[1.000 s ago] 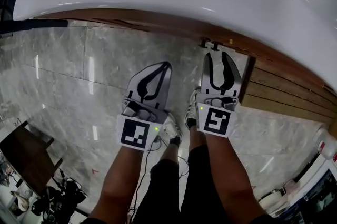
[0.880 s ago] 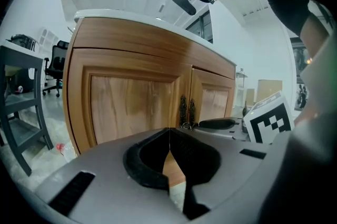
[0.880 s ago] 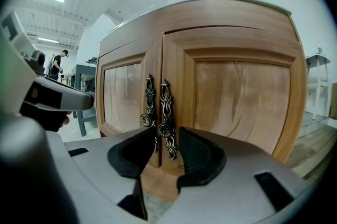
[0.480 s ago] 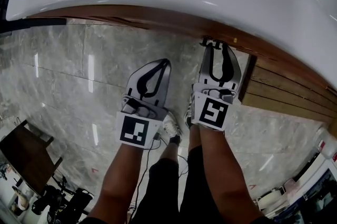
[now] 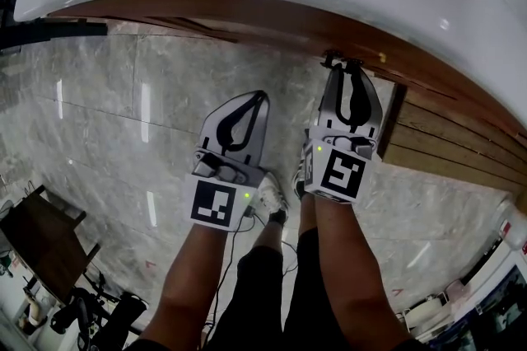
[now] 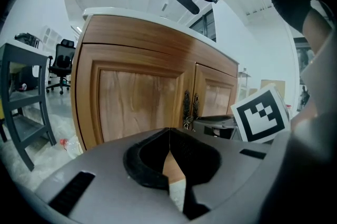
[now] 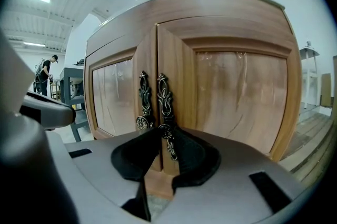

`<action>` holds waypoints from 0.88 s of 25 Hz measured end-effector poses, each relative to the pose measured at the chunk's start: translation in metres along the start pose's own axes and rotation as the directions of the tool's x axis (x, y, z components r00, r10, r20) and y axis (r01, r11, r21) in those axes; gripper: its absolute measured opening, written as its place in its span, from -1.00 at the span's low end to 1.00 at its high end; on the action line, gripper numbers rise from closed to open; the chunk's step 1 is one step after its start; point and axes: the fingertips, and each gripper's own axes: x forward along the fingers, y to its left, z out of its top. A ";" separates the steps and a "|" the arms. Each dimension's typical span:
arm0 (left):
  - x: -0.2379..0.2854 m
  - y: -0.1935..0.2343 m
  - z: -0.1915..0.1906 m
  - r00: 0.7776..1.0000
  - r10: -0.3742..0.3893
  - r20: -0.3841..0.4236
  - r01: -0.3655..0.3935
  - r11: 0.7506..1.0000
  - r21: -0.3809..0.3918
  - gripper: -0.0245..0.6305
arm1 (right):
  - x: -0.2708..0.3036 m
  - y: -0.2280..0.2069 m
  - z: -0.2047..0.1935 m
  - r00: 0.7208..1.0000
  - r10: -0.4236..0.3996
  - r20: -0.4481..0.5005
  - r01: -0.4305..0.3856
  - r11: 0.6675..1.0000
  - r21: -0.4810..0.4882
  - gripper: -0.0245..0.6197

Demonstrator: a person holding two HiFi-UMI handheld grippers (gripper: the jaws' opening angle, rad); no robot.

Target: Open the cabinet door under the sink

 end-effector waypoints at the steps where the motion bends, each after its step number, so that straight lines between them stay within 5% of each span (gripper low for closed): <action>1: -0.001 0.000 0.000 1.000 0.001 0.002 -0.001 1.000 -0.002 -0.85 | -0.001 0.000 0.000 1.000 0.007 -0.003 -0.007 1.000 -0.007 -0.63; 22: -0.079 -0.017 -0.012 1.000 -0.028 -0.010 0.028 1.000 0.008 -0.85 | -0.062 0.005 -0.017 0.993 0.118 -0.016 -0.118 0.992 -0.035 -0.64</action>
